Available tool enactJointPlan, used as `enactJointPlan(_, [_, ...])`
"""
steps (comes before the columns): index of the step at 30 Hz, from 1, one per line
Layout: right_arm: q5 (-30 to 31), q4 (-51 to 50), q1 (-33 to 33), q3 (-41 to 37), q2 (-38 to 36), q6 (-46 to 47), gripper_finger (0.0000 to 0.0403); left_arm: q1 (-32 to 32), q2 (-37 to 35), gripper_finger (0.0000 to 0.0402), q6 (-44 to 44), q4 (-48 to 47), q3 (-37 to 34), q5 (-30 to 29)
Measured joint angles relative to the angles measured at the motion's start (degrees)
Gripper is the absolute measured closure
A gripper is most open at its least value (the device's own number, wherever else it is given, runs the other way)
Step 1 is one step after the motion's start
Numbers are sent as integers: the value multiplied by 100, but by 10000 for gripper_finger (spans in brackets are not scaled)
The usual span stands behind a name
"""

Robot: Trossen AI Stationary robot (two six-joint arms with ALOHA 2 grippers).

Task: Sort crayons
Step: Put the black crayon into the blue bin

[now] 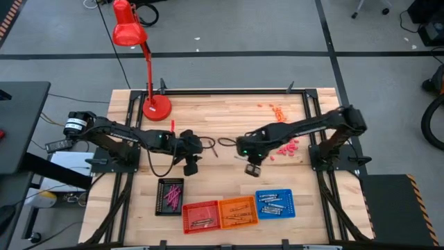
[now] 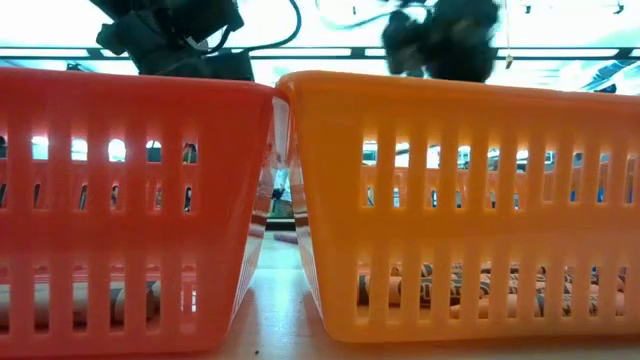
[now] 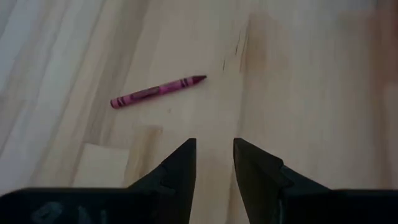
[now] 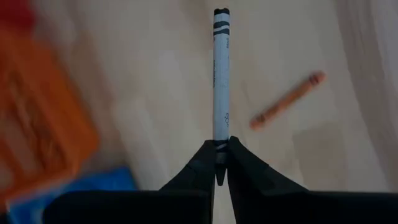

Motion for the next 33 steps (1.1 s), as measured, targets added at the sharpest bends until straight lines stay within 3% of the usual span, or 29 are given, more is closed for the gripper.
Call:
enactJointPlan(10, [-239,-307,1477,-313,-752,-321,366,-22,2,285,2173,27,-218,0])
enactJointPlan(21, [-813,411,2637,-1215,-683,767,366,-22,2,254,2931,3,-218,1])
enactJointPlan(33, [-1452,1569,3034,-1962,-660,1646,356,-22,725,244,3814,126,-216,-40])
